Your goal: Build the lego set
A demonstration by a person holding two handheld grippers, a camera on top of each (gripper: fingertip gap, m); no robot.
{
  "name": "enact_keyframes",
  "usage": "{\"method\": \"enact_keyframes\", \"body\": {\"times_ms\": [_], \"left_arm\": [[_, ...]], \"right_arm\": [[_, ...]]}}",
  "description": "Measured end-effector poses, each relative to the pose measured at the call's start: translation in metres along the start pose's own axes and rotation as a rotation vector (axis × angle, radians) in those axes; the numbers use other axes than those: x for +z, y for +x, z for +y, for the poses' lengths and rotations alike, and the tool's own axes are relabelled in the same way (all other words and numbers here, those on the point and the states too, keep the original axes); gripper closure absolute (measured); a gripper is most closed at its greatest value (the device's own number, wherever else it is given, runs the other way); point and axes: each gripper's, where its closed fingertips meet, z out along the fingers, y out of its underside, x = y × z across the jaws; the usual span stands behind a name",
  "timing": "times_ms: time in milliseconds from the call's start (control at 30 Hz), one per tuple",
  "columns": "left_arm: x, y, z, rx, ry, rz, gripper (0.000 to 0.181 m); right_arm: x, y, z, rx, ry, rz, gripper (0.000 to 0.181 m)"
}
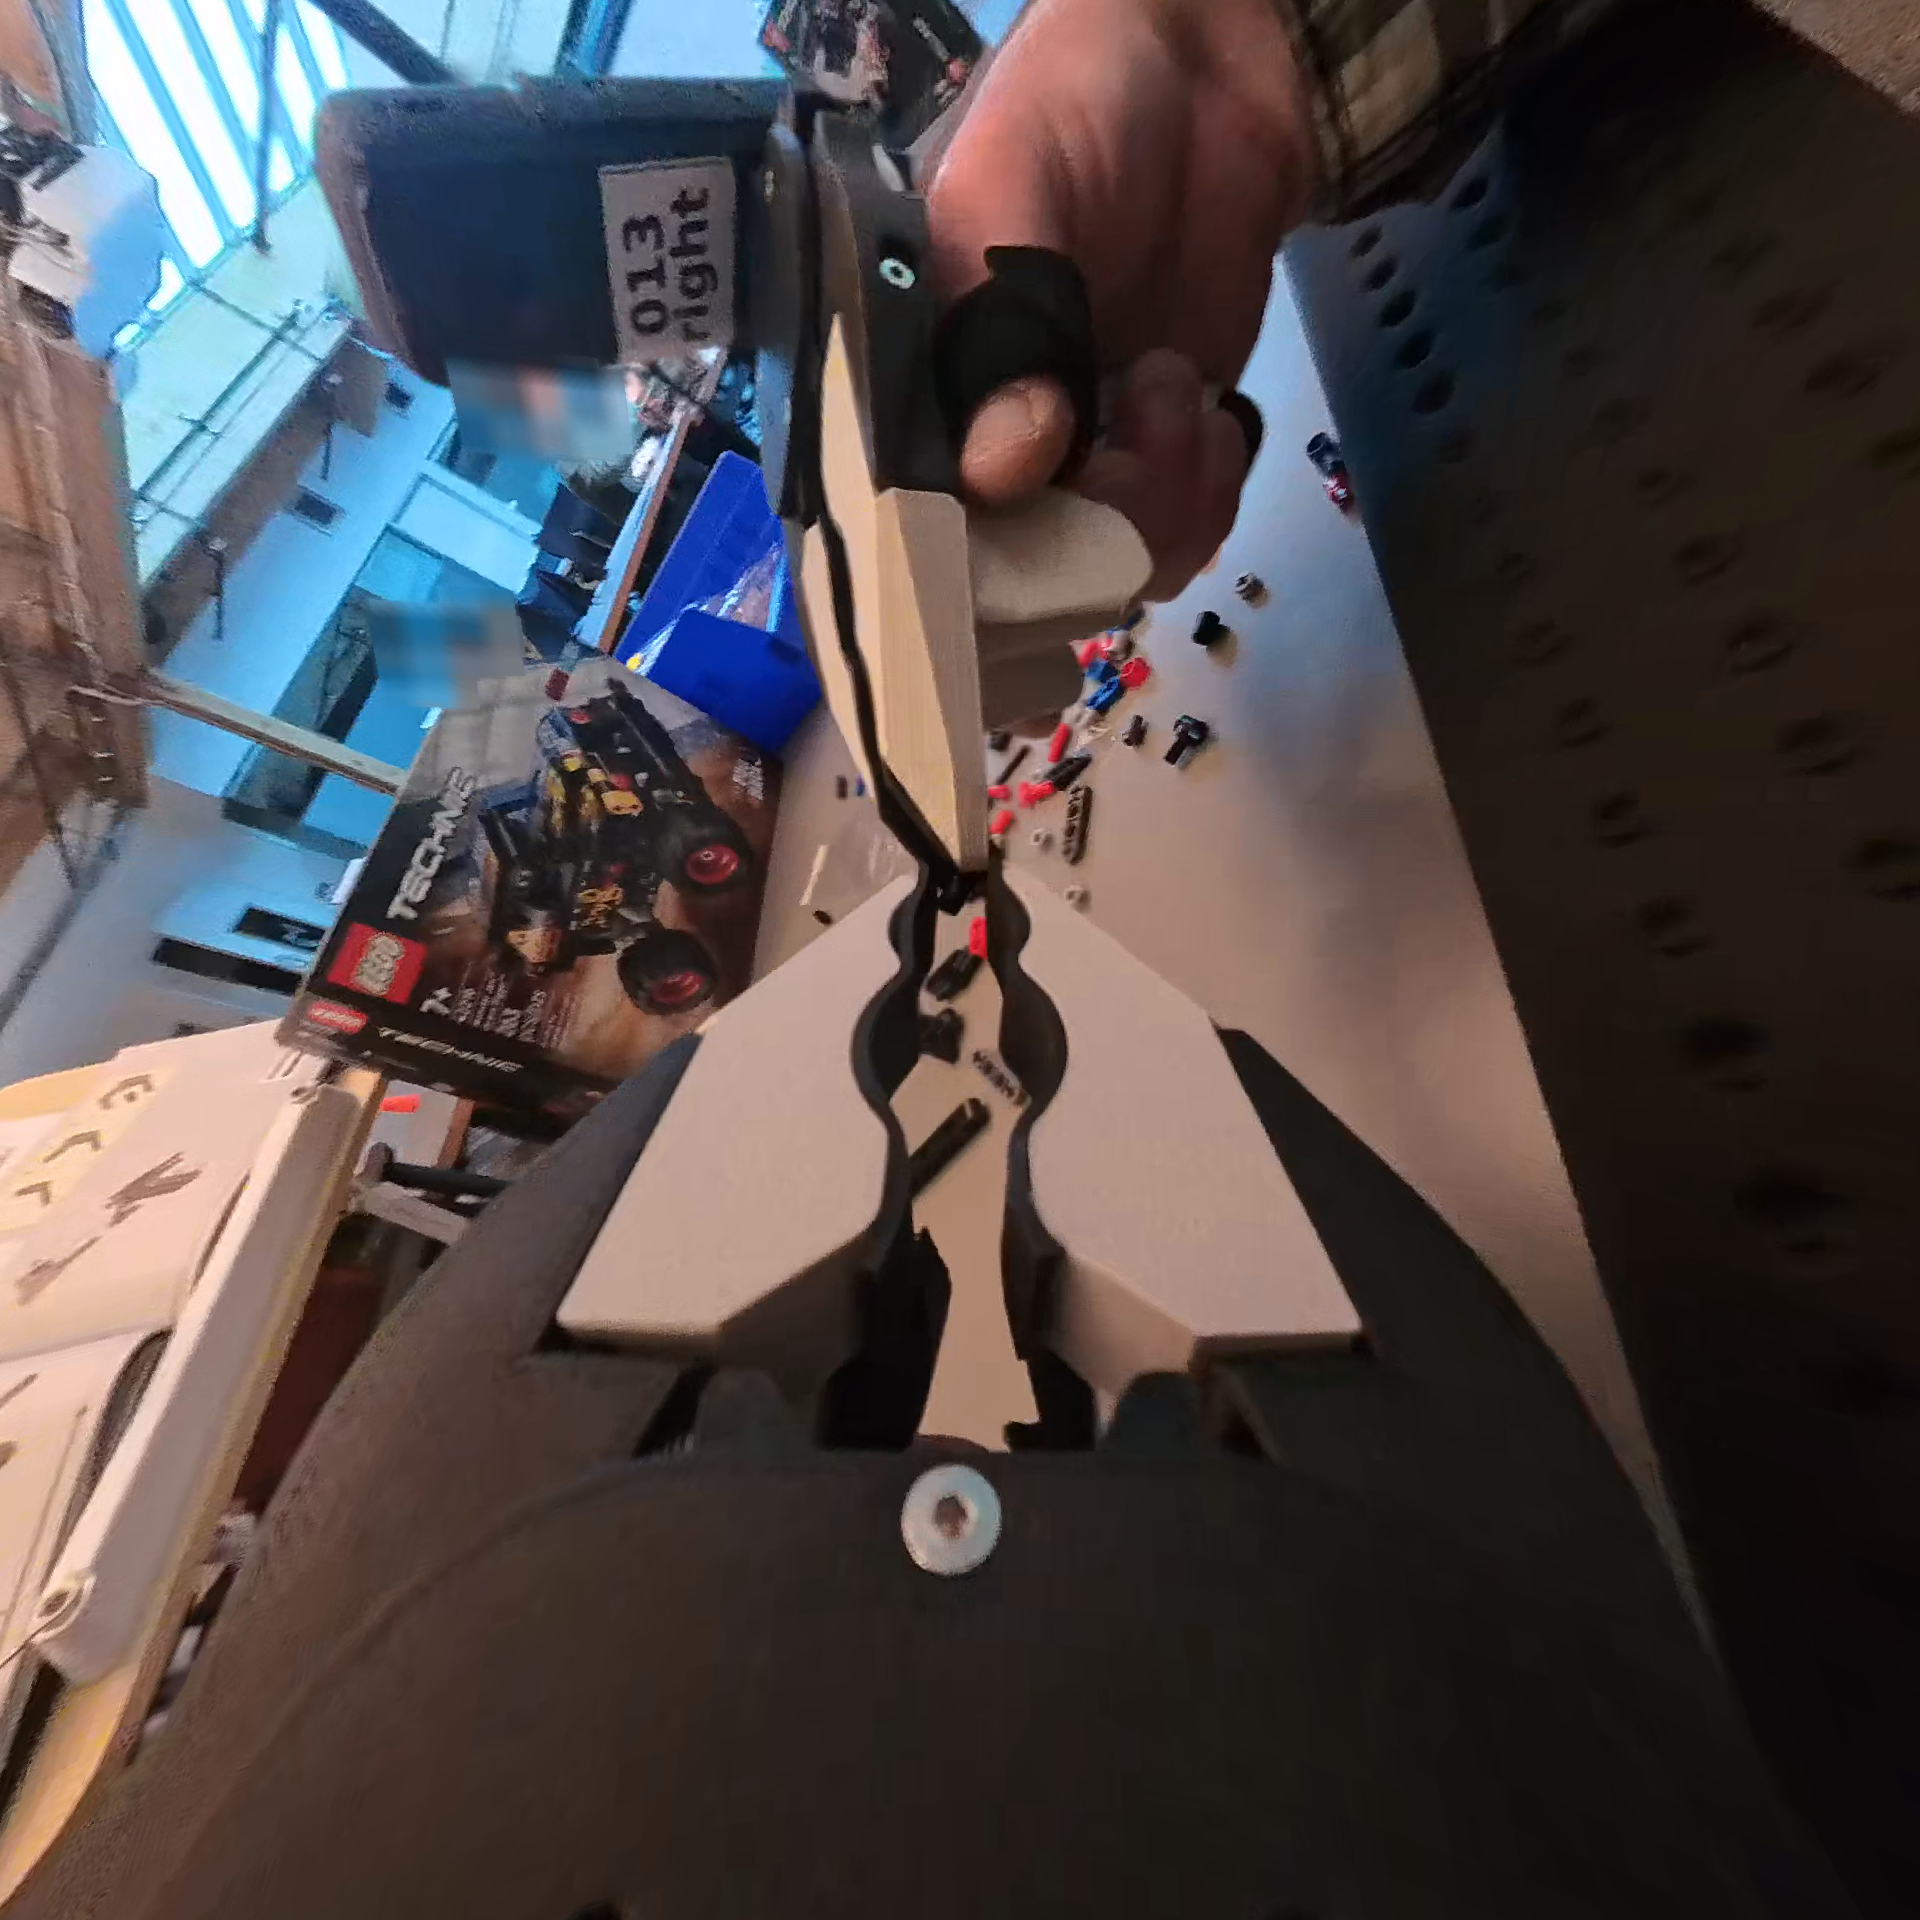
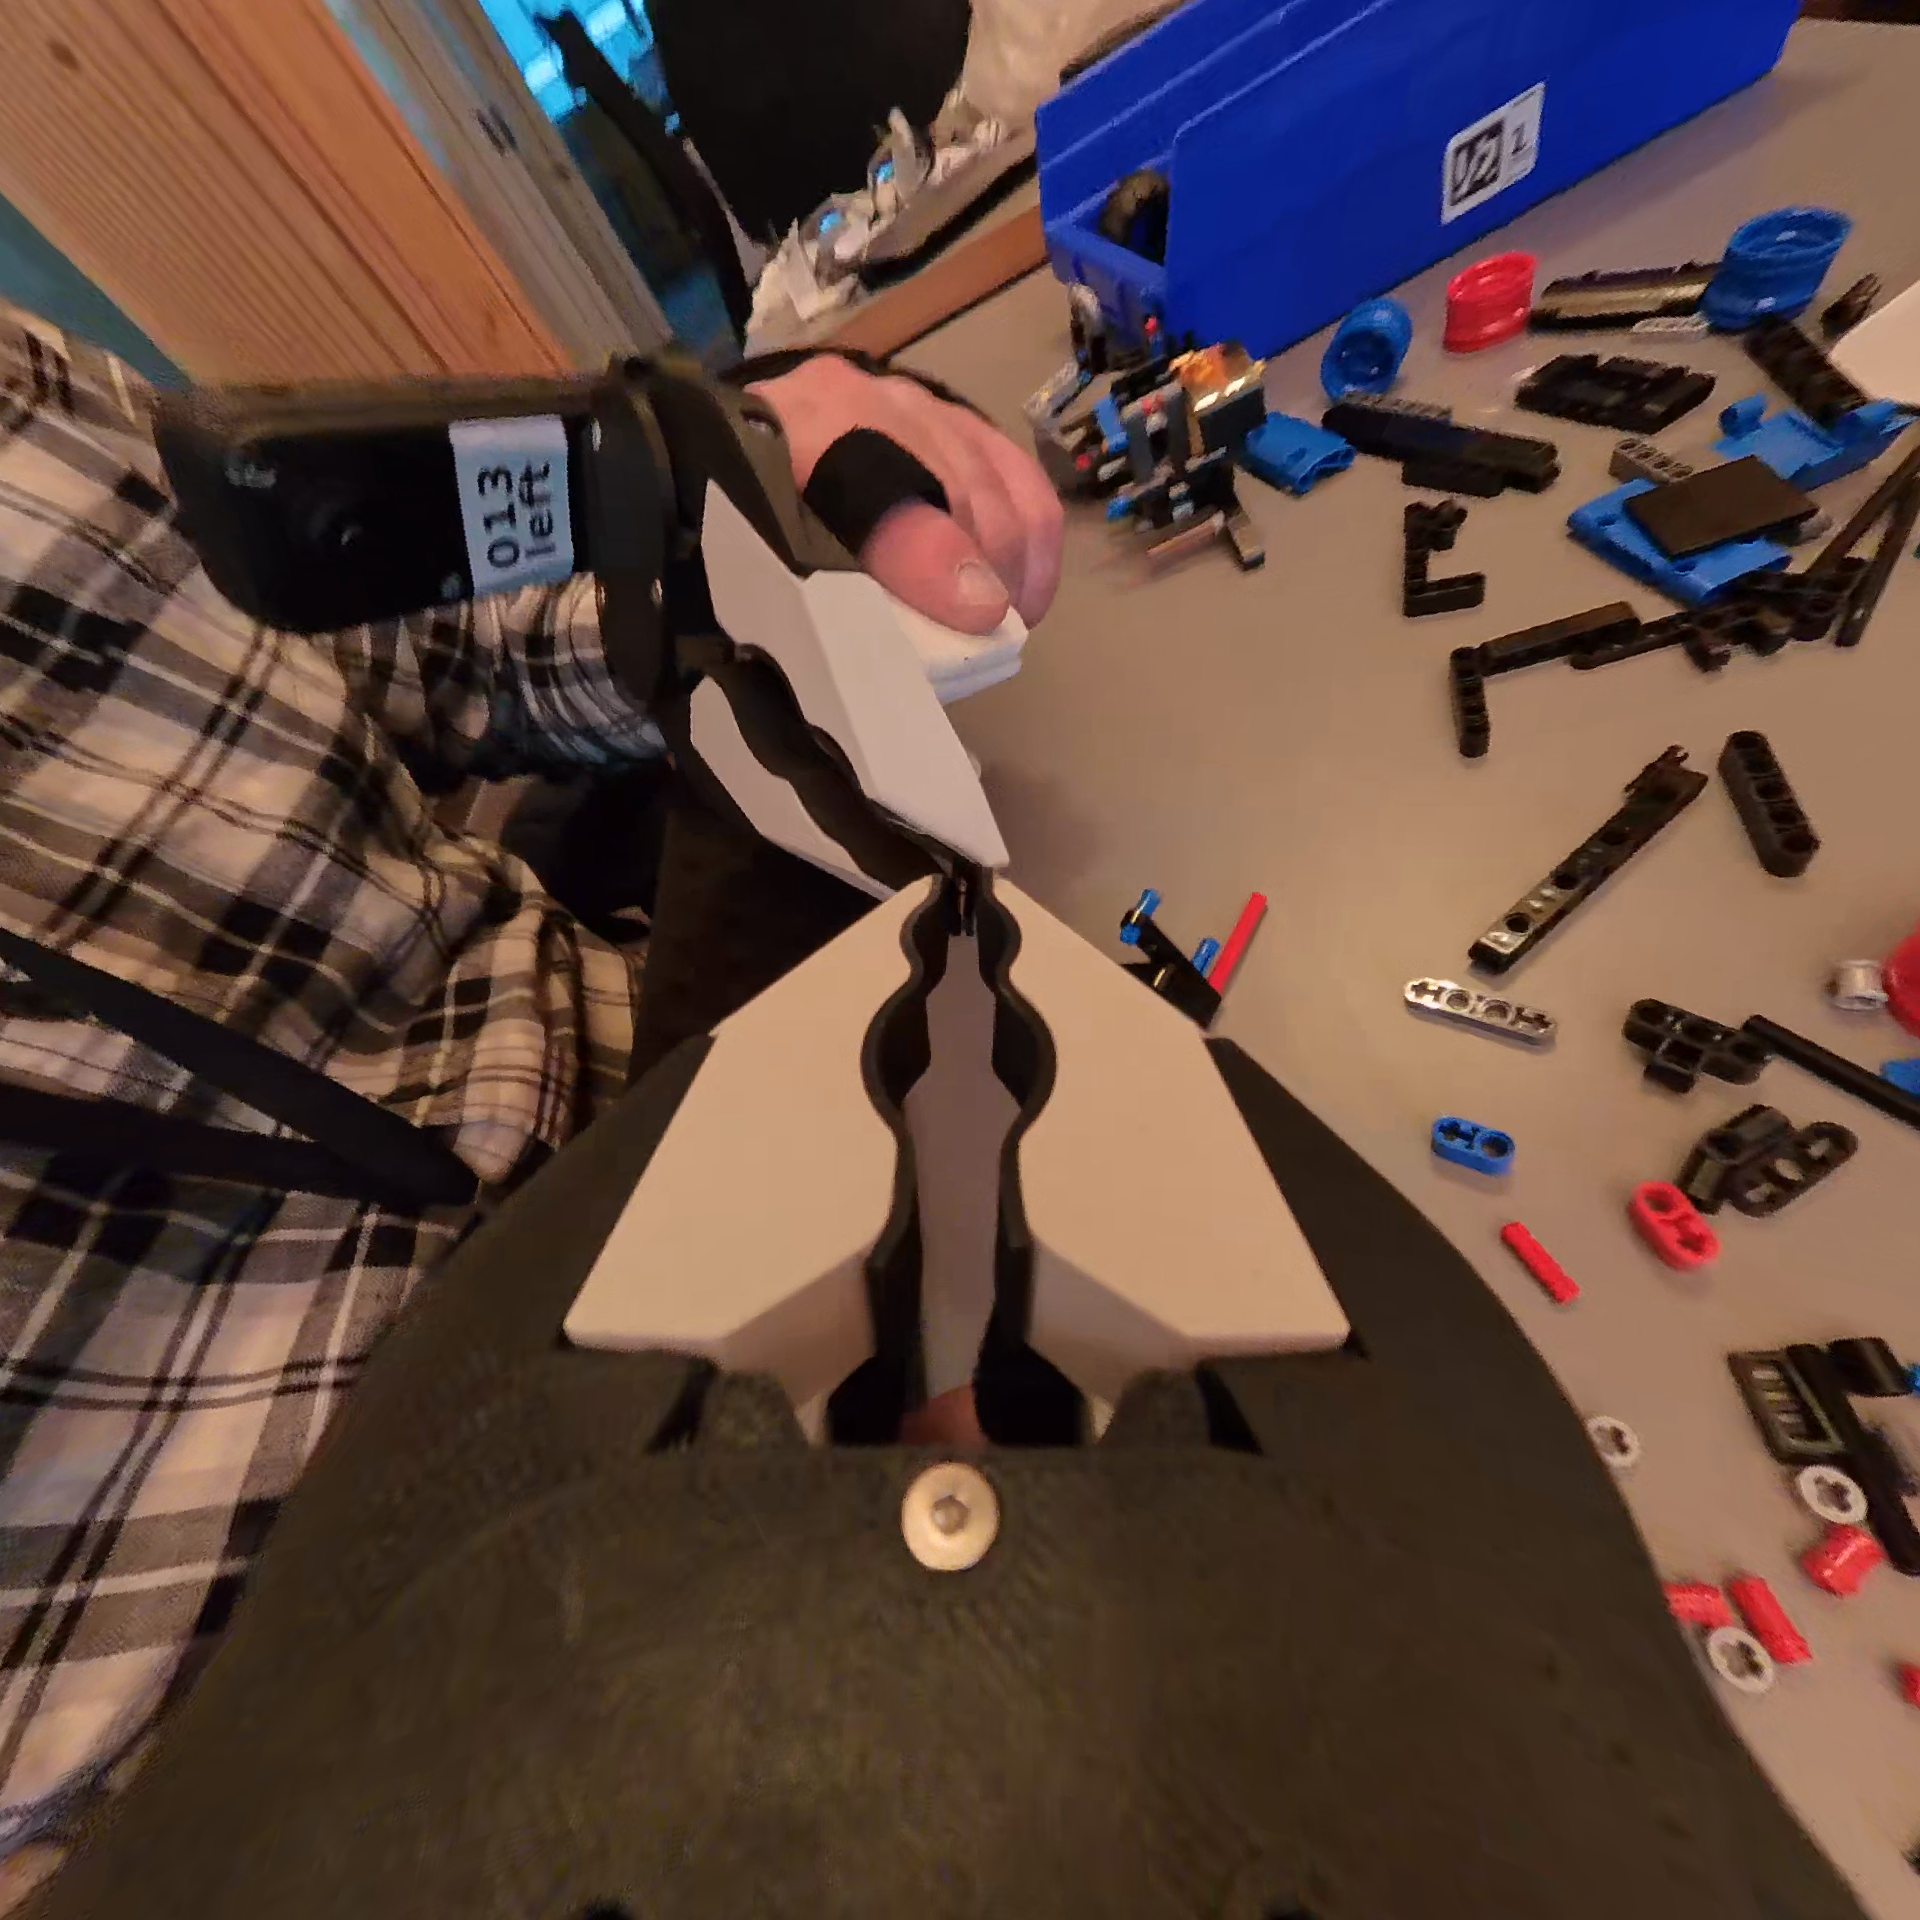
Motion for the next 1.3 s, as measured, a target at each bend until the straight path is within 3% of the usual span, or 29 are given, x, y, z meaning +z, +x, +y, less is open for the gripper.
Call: {"method": "enact_keyframes", "body": {"times_ms": [267,700,767,833,933,1000,1167,1300], "left_arm": [[-0.005,-0.021,-0.004,-0.012,0.009,-0.131,0.179],[-0.010,-0.030,-0.017,-0.004,0.064,-0.215,0.180],[-0.008,-0.028,-0.014,-0.034,0.060,-0.181,0.179],[-0.007,-0.018,-0.005,-0.096,0.048,-0.074,0.167],[-0.009,0.000,0.024,-0.249,-0.024,0.142,0.154],[-0.011,0.004,0.043,-0.274,-0.085,0.207,0.150],[-0.001,0.033,0.070,-0.204,-0.190,0.408,0.146],[0.011,0.049,0.078,-0.151,-0.207,0.489,0.156]], "right_arm": [[-0.004,0.000,-0.023,0.101,0.224,-0.036,0.179],[-0.011,-0.010,-0.036,0.124,0.362,-0.100,0.180],[-0.011,-0.007,-0.033,0.083,0.339,-0.056,0.180],[-0.011,0.004,-0.027,0.058,0.299,0.015,0.180],[-0.010,0.017,-0.014,0.023,0.223,0.097,0.180],[-0.005,0.023,-0.004,0.004,0.168,0.135,0.180],[0.003,0.035,0.014,0.010,0.086,0.184,0.180],[0.004,0.039,0.020,0.006,0.053,0.216,0.180]]}}
